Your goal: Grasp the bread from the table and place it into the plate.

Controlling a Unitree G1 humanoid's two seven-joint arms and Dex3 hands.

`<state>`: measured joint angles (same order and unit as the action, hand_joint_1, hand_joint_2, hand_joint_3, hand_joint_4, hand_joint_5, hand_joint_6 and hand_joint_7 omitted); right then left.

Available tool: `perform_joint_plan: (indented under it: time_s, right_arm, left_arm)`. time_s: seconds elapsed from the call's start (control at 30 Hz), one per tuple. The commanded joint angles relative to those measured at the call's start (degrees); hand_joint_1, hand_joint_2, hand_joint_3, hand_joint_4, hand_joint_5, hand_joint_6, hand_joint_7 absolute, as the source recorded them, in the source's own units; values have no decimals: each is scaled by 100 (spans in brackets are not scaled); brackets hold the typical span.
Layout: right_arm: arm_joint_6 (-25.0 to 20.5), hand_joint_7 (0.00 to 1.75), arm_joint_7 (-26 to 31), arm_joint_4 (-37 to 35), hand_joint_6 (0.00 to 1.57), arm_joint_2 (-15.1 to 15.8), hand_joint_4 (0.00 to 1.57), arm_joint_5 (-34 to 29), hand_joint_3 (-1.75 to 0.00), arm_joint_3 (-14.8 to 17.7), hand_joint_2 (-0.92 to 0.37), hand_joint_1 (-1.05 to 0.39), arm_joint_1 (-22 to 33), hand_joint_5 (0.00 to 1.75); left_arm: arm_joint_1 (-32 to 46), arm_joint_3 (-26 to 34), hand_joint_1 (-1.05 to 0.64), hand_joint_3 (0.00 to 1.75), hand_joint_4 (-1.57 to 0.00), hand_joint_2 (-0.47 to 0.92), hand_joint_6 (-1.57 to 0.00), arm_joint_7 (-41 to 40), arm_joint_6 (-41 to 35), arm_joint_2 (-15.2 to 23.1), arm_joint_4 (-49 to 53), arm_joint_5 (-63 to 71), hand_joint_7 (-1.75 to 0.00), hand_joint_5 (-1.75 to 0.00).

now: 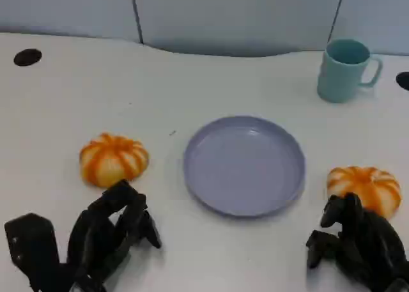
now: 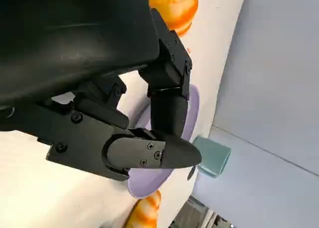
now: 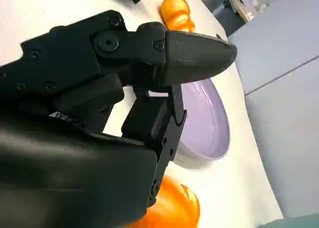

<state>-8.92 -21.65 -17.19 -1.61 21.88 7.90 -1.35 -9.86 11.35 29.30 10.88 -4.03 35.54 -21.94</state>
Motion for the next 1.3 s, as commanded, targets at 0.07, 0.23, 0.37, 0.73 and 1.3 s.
perform_joint_plan:
  time_s: [0.07, 0.23, 0.37, 0.73, 1.3]
  right_arm:
    - [19, 120, -56, -131, 119, 98, 134, -30, -57, 37, -92, -45, 74, 127]
    - [-72, 121, 6, -57, 120, 92, 134, -34, -56, 32, -92, -45, 86, 128]
    - [-52, 121, 4, -68, 120, 105, 134, -63, -55, 20, -92, -46, 80, 128]
    - [97, 120, -86, -144, 121, 109, 133, -63, -55, 19, -92, -46, 77, 129]
    - [39, 121, -26, -121, 121, 81, 135, -60, -52, -12, -92, -48, 57, 128]
  left_arm:
    - [-46, 67, -68, 34, -92, 92, -68, 62, 2, 81, -5, -55, -175, -175]
    - [-28, 114, -68, 33, -93, 92, -69, -33, -246, 42, -142, -128, -175, -175]
    - [-42, 133, -67, 33, -93, 92, -69, -42, -303, 43, -158, -134, -175, -175]
    - [-84, 198, -66, 33, -95, 92, -70, -31, -327, 14, -116, -194, -175, -175]
    - [-436, 54, -67, 35, -45, 92, -47, -352, 3048, 463, 917, 1168, -50, -106]
